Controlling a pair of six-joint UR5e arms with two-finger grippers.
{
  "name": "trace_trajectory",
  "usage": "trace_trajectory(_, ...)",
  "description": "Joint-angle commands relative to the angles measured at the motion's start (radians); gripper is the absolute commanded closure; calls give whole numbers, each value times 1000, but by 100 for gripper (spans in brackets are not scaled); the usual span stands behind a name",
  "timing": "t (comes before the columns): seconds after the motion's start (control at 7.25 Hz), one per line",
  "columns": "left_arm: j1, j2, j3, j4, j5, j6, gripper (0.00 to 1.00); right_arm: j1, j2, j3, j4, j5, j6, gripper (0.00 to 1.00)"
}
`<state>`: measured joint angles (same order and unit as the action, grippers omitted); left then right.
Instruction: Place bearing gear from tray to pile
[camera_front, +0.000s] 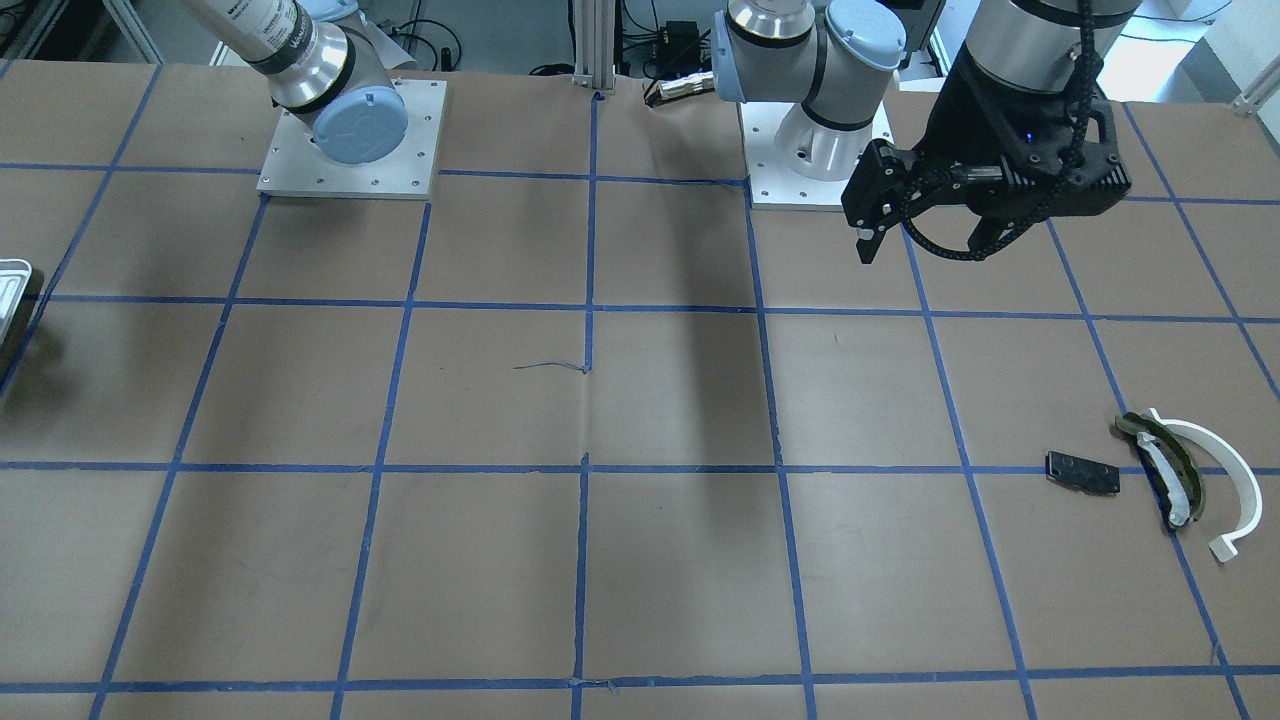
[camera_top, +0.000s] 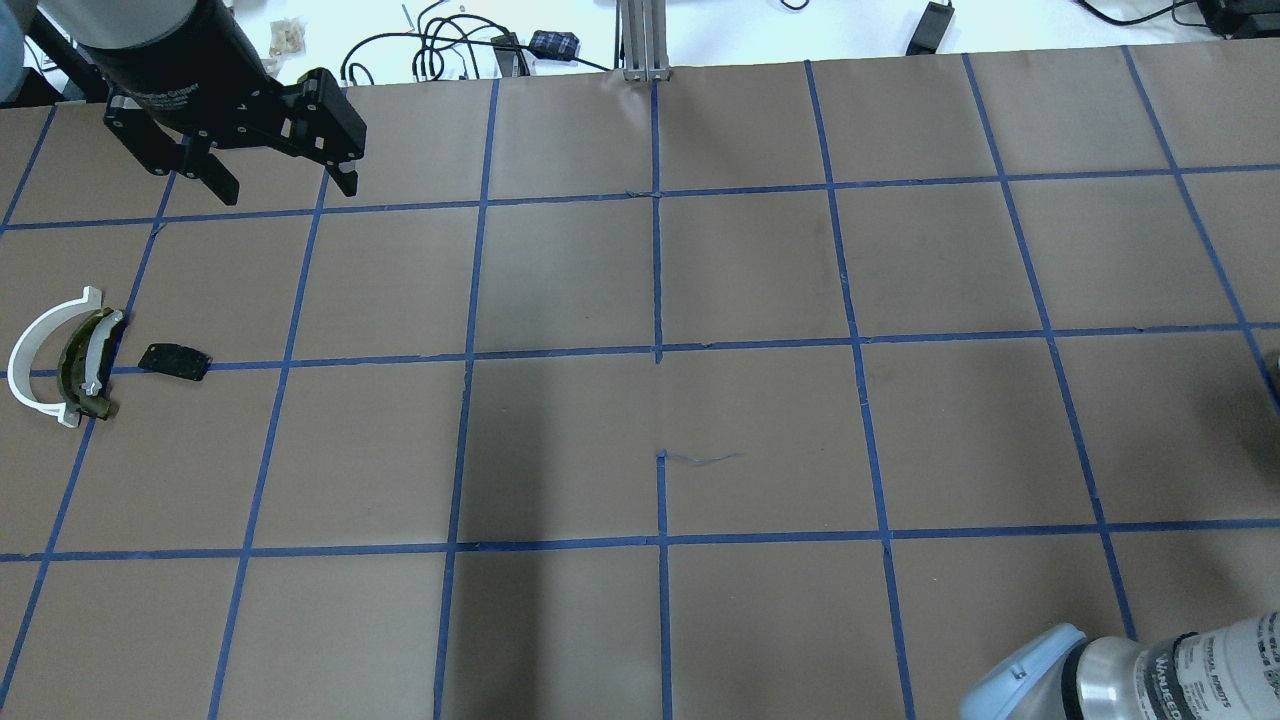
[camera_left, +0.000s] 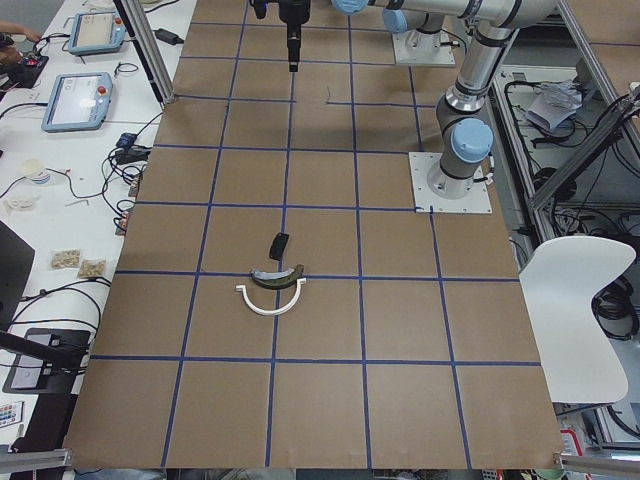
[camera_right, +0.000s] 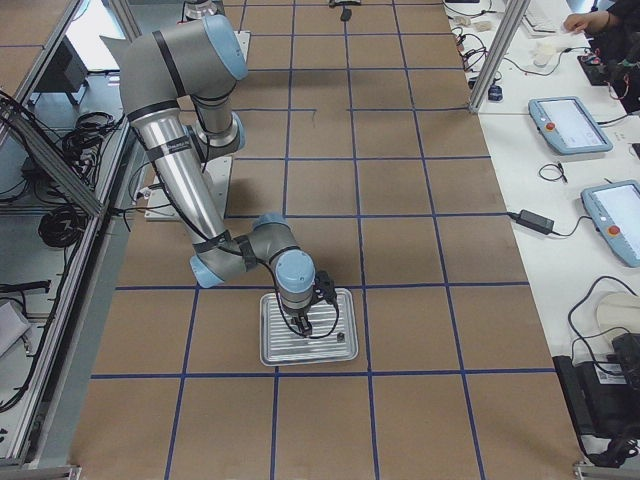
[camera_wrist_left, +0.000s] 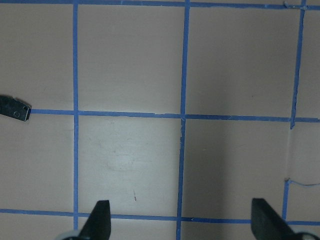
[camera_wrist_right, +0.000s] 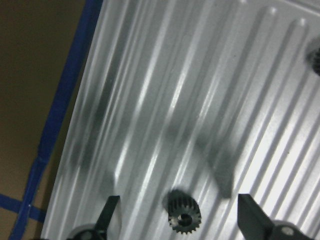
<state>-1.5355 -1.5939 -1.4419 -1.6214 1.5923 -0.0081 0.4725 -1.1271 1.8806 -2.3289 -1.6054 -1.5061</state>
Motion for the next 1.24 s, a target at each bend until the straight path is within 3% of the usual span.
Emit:
trace_trajectory(0.0,0,0,-2,0,0,-1,0,0,0,0,-3,-11,-13,22)
trace_trajectory(0.28,0,0,-2,0,0,-1,0,-2,1,0,-3,-27,-17,23)
trace_trajectory(0.41,0,0,0,0,0,-1,0,-2,1,0,-7,-28,-26,39)
trace_trajectory(0.55,0,0,-2,0,0,-1,0,-2,3,0,-6,-27,-26,67)
trace_trajectory(0.69,0,0,-2,-2,0,-1,0,-2,1,0,-6,-27,-25,83)
trace_trajectory(0.83,0,0,-2,-2,0,-1,0,-2,1,0,-4,-27,-23,94)
trace_trajectory(1.1,0,0,0,0,0,-1,0,-2,-5,-5,-3,-33,-16,98)
